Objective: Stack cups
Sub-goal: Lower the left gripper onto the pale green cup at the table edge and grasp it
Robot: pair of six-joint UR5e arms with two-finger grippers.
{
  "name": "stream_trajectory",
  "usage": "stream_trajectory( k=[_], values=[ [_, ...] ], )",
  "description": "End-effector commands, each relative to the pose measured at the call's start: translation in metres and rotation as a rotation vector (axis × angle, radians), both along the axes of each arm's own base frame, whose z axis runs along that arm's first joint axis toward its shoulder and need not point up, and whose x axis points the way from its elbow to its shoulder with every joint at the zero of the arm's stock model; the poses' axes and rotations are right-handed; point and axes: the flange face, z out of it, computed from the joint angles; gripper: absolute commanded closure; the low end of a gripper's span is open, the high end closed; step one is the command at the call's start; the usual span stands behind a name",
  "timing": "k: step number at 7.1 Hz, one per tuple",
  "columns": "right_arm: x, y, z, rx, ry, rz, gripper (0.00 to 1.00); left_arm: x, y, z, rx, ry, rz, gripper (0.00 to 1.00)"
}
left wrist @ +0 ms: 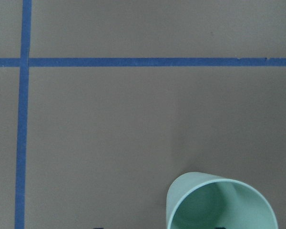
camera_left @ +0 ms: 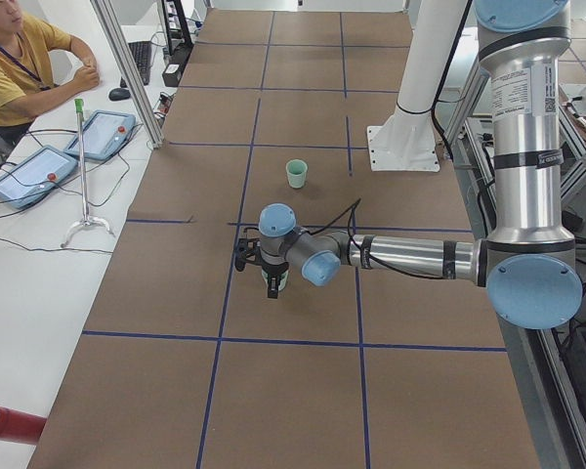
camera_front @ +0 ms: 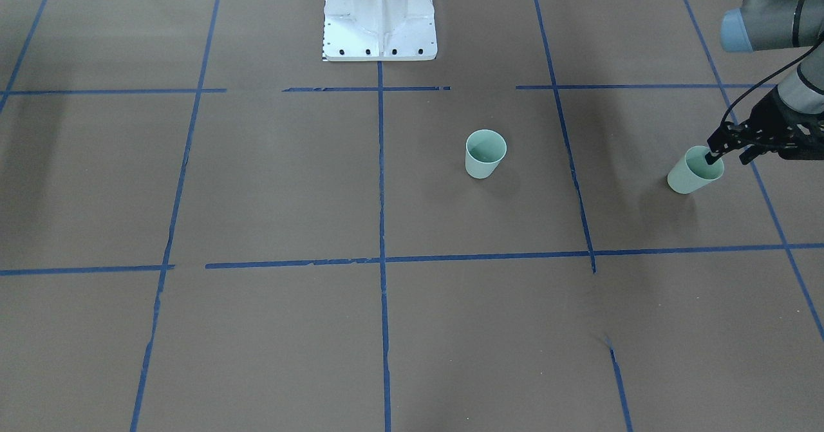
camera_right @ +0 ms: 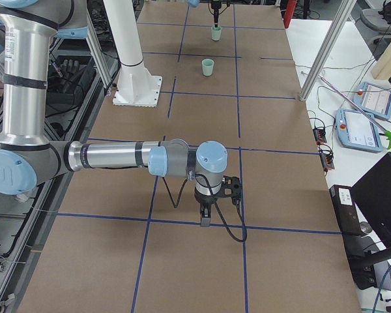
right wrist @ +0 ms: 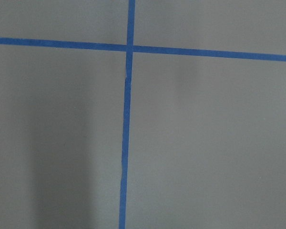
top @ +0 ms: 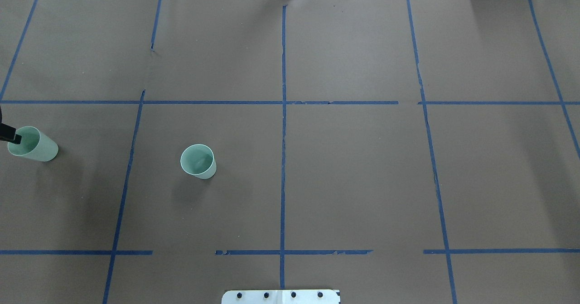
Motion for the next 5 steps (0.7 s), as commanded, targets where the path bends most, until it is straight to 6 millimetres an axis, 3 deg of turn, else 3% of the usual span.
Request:
stream_trajectory(
  k=[1, 4, 5],
  values=[
    [0.000, 0.000, 0.000, 0.000, 0.000, 0.001, 0.00, 0.002, 0.000, -0.004, -0.011, 0.006, -0.004, 1.00],
    [0.000, 0.000, 0.000, 0.000, 0.000, -0.001, 0.00, 0.003, -0.004, -0.016, -0.018, 0.022, -0.034, 1.00],
    [0.000, 0.000, 0.000, 0.000, 0.000, 0.000, 0.00, 0.003, -0.003, -0.032, 0.000, 0.040, -0.028, 1.00]
  ],
)
